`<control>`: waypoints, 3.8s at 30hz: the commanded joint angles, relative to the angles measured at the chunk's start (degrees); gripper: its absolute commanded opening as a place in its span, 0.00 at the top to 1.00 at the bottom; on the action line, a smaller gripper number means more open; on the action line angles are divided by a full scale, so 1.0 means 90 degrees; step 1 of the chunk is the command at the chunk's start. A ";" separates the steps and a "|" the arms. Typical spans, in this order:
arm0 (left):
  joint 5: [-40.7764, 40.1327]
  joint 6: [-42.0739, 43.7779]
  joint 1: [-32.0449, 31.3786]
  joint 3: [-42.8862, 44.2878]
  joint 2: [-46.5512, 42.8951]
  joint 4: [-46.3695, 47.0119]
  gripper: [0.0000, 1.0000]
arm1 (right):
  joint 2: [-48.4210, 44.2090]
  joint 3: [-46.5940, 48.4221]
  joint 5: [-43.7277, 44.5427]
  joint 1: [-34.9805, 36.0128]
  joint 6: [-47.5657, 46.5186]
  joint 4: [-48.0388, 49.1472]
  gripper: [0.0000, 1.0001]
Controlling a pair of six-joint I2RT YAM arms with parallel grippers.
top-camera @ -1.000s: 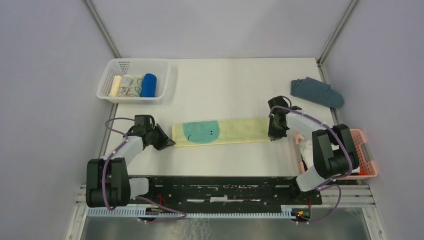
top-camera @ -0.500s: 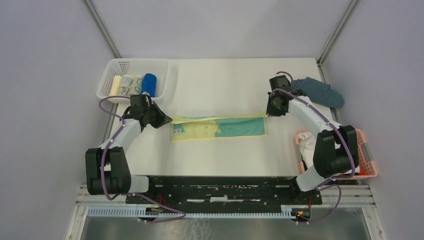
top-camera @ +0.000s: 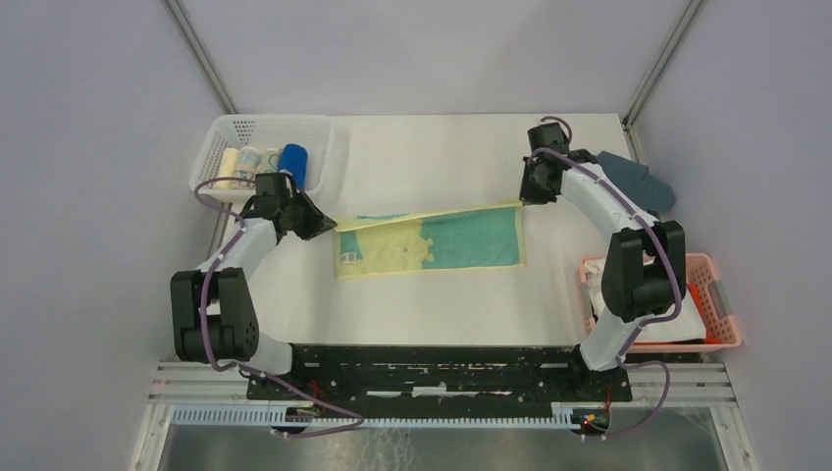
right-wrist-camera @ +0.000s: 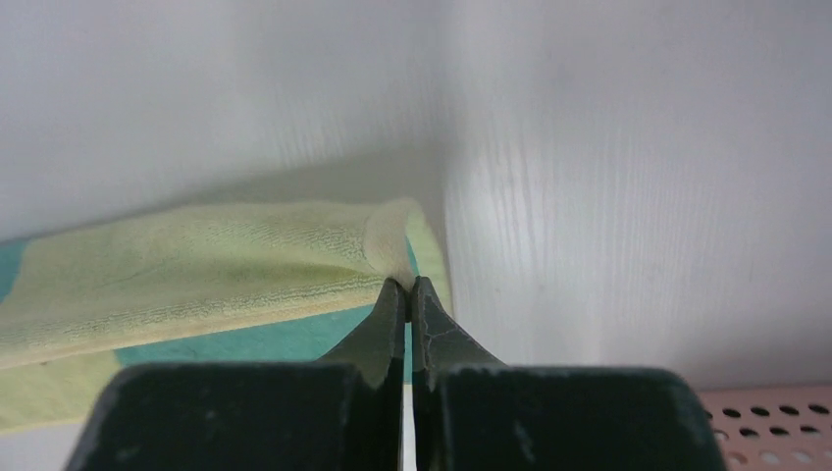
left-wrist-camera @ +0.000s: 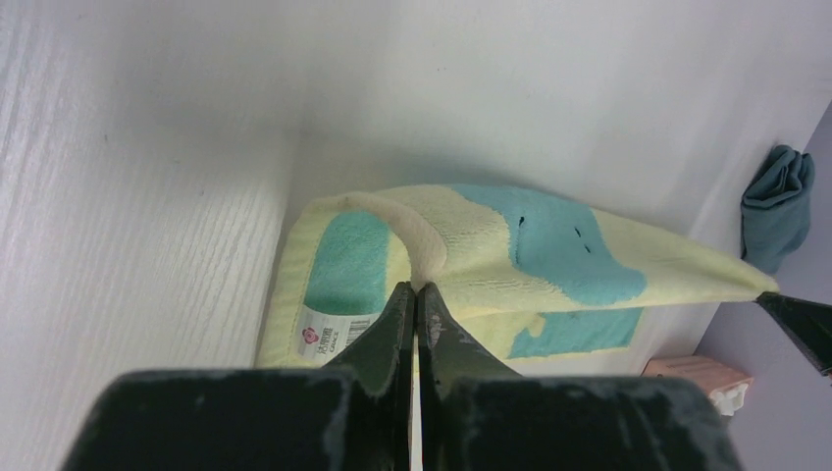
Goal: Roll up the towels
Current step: Fold the towel at the center of the board.
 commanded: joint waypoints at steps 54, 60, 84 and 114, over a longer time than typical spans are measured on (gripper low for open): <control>-0.0415 0.0311 0.0079 -0.1877 -0.0957 -0.0315 0.96 | -0.0520 -0.2656 -0.0854 -0.0092 0.0784 0.0490 0.96; -0.0417 0.0340 0.0079 -0.1868 -0.0875 -0.0352 0.96 | -0.0440 -0.2718 -0.0960 -0.0087 0.0804 0.0558 0.91; -0.1060 0.0048 0.0079 -0.2062 -0.1427 -0.0536 0.97 | -0.1052 -0.3130 -0.1610 -0.0092 0.1038 0.0521 0.90; -0.1152 0.0231 0.0073 -0.1449 -0.1815 -0.1366 0.96 | -0.1397 -0.3448 -0.2085 -0.0089 0.0702 0.0660 0.55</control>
